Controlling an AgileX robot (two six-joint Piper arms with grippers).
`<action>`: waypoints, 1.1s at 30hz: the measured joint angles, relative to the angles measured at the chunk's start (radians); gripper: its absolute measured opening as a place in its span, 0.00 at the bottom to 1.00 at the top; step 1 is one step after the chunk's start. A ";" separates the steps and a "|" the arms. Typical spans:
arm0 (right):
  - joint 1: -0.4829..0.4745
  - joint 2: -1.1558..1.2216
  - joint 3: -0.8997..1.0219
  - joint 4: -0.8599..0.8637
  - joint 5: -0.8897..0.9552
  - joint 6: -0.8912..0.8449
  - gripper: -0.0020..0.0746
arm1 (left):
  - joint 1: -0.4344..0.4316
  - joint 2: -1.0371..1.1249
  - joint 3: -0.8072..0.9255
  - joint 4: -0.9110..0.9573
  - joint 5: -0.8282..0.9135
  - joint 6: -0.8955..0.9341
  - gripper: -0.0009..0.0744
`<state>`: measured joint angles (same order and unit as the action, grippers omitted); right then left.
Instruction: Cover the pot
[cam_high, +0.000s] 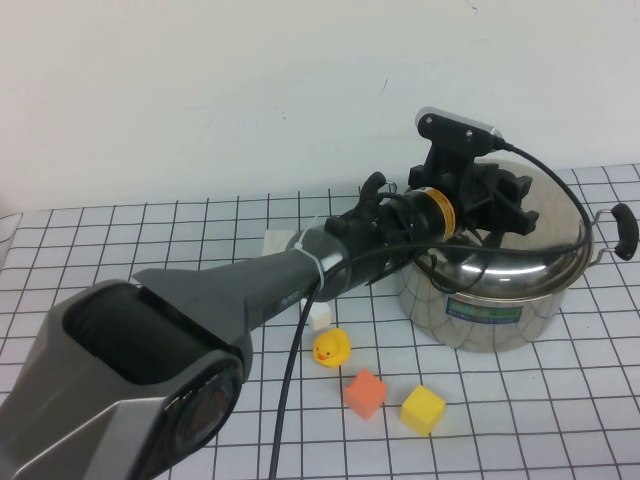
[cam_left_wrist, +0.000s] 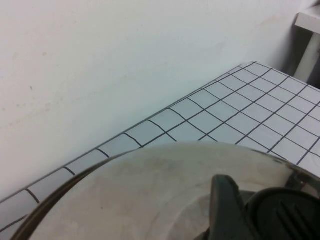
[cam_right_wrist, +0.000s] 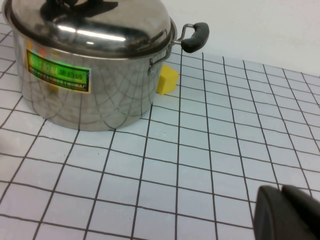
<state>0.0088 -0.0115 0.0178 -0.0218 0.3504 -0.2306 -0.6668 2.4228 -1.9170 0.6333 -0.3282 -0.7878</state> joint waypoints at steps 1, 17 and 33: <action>0.000 0.000 0.000 0.000 0.000 0.000 0.04 | 0.000 0.002 -0.002 0.000 -0.003 0.000 0.43; 0.000 0.000 0.000 0.000 0.000 0.000 0.04 | 0.002 -0.027 -0.003 0.019 0.054 -0.016 0.75; 0.000 0.000 0.000 0.000 0.000 0.000 0.04 | 0.002 -0.289 -0.003 0.118 0.302 0.001 0.40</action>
<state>0.0088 -0.0115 0.0178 -0.0218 0.3504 -0.2306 -0.6653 2.1342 -1.9204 0.7516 -0.0264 -0.7869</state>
